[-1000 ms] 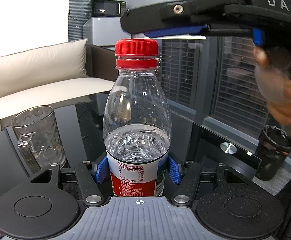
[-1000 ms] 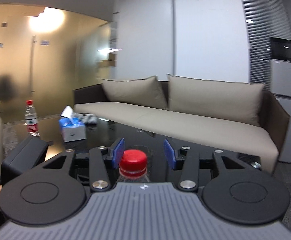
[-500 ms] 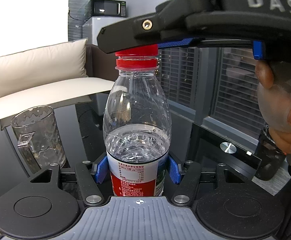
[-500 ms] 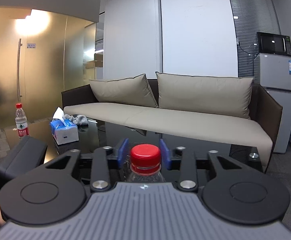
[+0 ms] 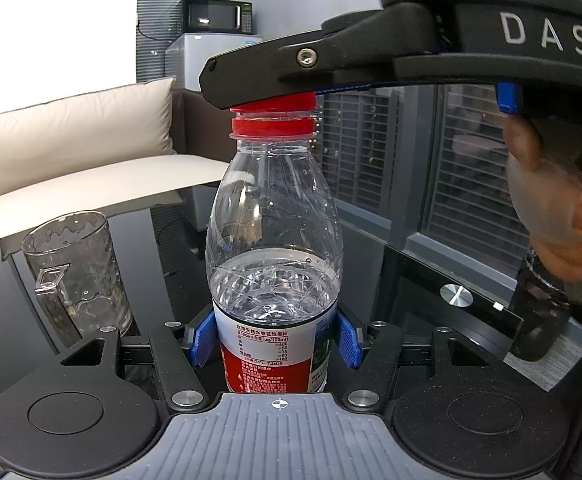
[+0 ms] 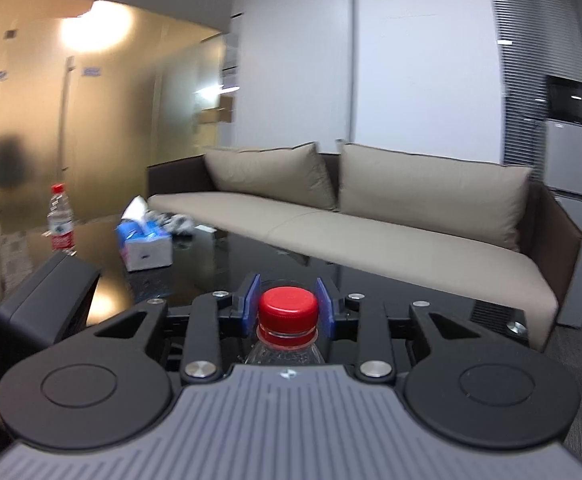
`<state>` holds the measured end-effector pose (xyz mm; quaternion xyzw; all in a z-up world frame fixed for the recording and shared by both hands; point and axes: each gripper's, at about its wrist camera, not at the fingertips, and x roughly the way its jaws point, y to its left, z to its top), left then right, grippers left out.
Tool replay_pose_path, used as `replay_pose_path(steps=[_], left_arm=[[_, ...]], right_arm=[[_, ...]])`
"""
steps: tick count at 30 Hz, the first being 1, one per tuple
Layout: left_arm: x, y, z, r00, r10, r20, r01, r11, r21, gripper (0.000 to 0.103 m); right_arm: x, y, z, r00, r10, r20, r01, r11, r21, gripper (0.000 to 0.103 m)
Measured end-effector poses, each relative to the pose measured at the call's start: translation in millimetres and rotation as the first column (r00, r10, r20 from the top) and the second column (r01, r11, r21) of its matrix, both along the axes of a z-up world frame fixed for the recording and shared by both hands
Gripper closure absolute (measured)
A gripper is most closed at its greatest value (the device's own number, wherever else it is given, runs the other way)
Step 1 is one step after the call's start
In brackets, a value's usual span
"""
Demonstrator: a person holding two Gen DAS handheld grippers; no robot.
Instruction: Unscrew bottle cap and pour
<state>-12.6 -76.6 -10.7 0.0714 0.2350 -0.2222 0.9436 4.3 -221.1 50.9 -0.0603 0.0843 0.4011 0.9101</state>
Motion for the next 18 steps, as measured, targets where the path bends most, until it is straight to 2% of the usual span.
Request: replay_pose_path(steps=[2,5,7,10,12,18], left_arm=[[-2,1,1,1.0,-0.001,0.002,0.001,1.0,0.001,0.047],[-3,1,1,1.0,-0.005,0.007,0.005,1.0,0.007,0.047],[-3,0,1,1.0,-0.005,0.01,0.005,1.0,0.009,0.047],[-2,1,1,1.0,-0.004,0.002,0.004,1.0,0.0,0.047],[-2,1,1,1.0,-0.004,0.002,0.004,1.0,0.001,0.047],[-2,0,0,1.0,-0.003,0.001,0.003,1.0,0.001,0.047]], right_arm=[[9,-7,2,0.996,0.089,-0.007,-0.089,0.996,-0.014,0.071],[31,-20,10,0.973,0.221,-0.06,-0.223,0.975,-0.027,0.07],[37,-19,17,0.965,0.252,-0.077,-0.257,0.964,-0.065,0.071],[29,-19,24,0.971,0.232,-0.059,-0.235,0.97,-0.058,0.068],[21,-21,26,0.978,0.204,-0.046,-0.205,0.978,-0.023,0.055],[3,-20,17,0.988,0.151,-0.041,-0.15,0.989,0.015,0.054]])
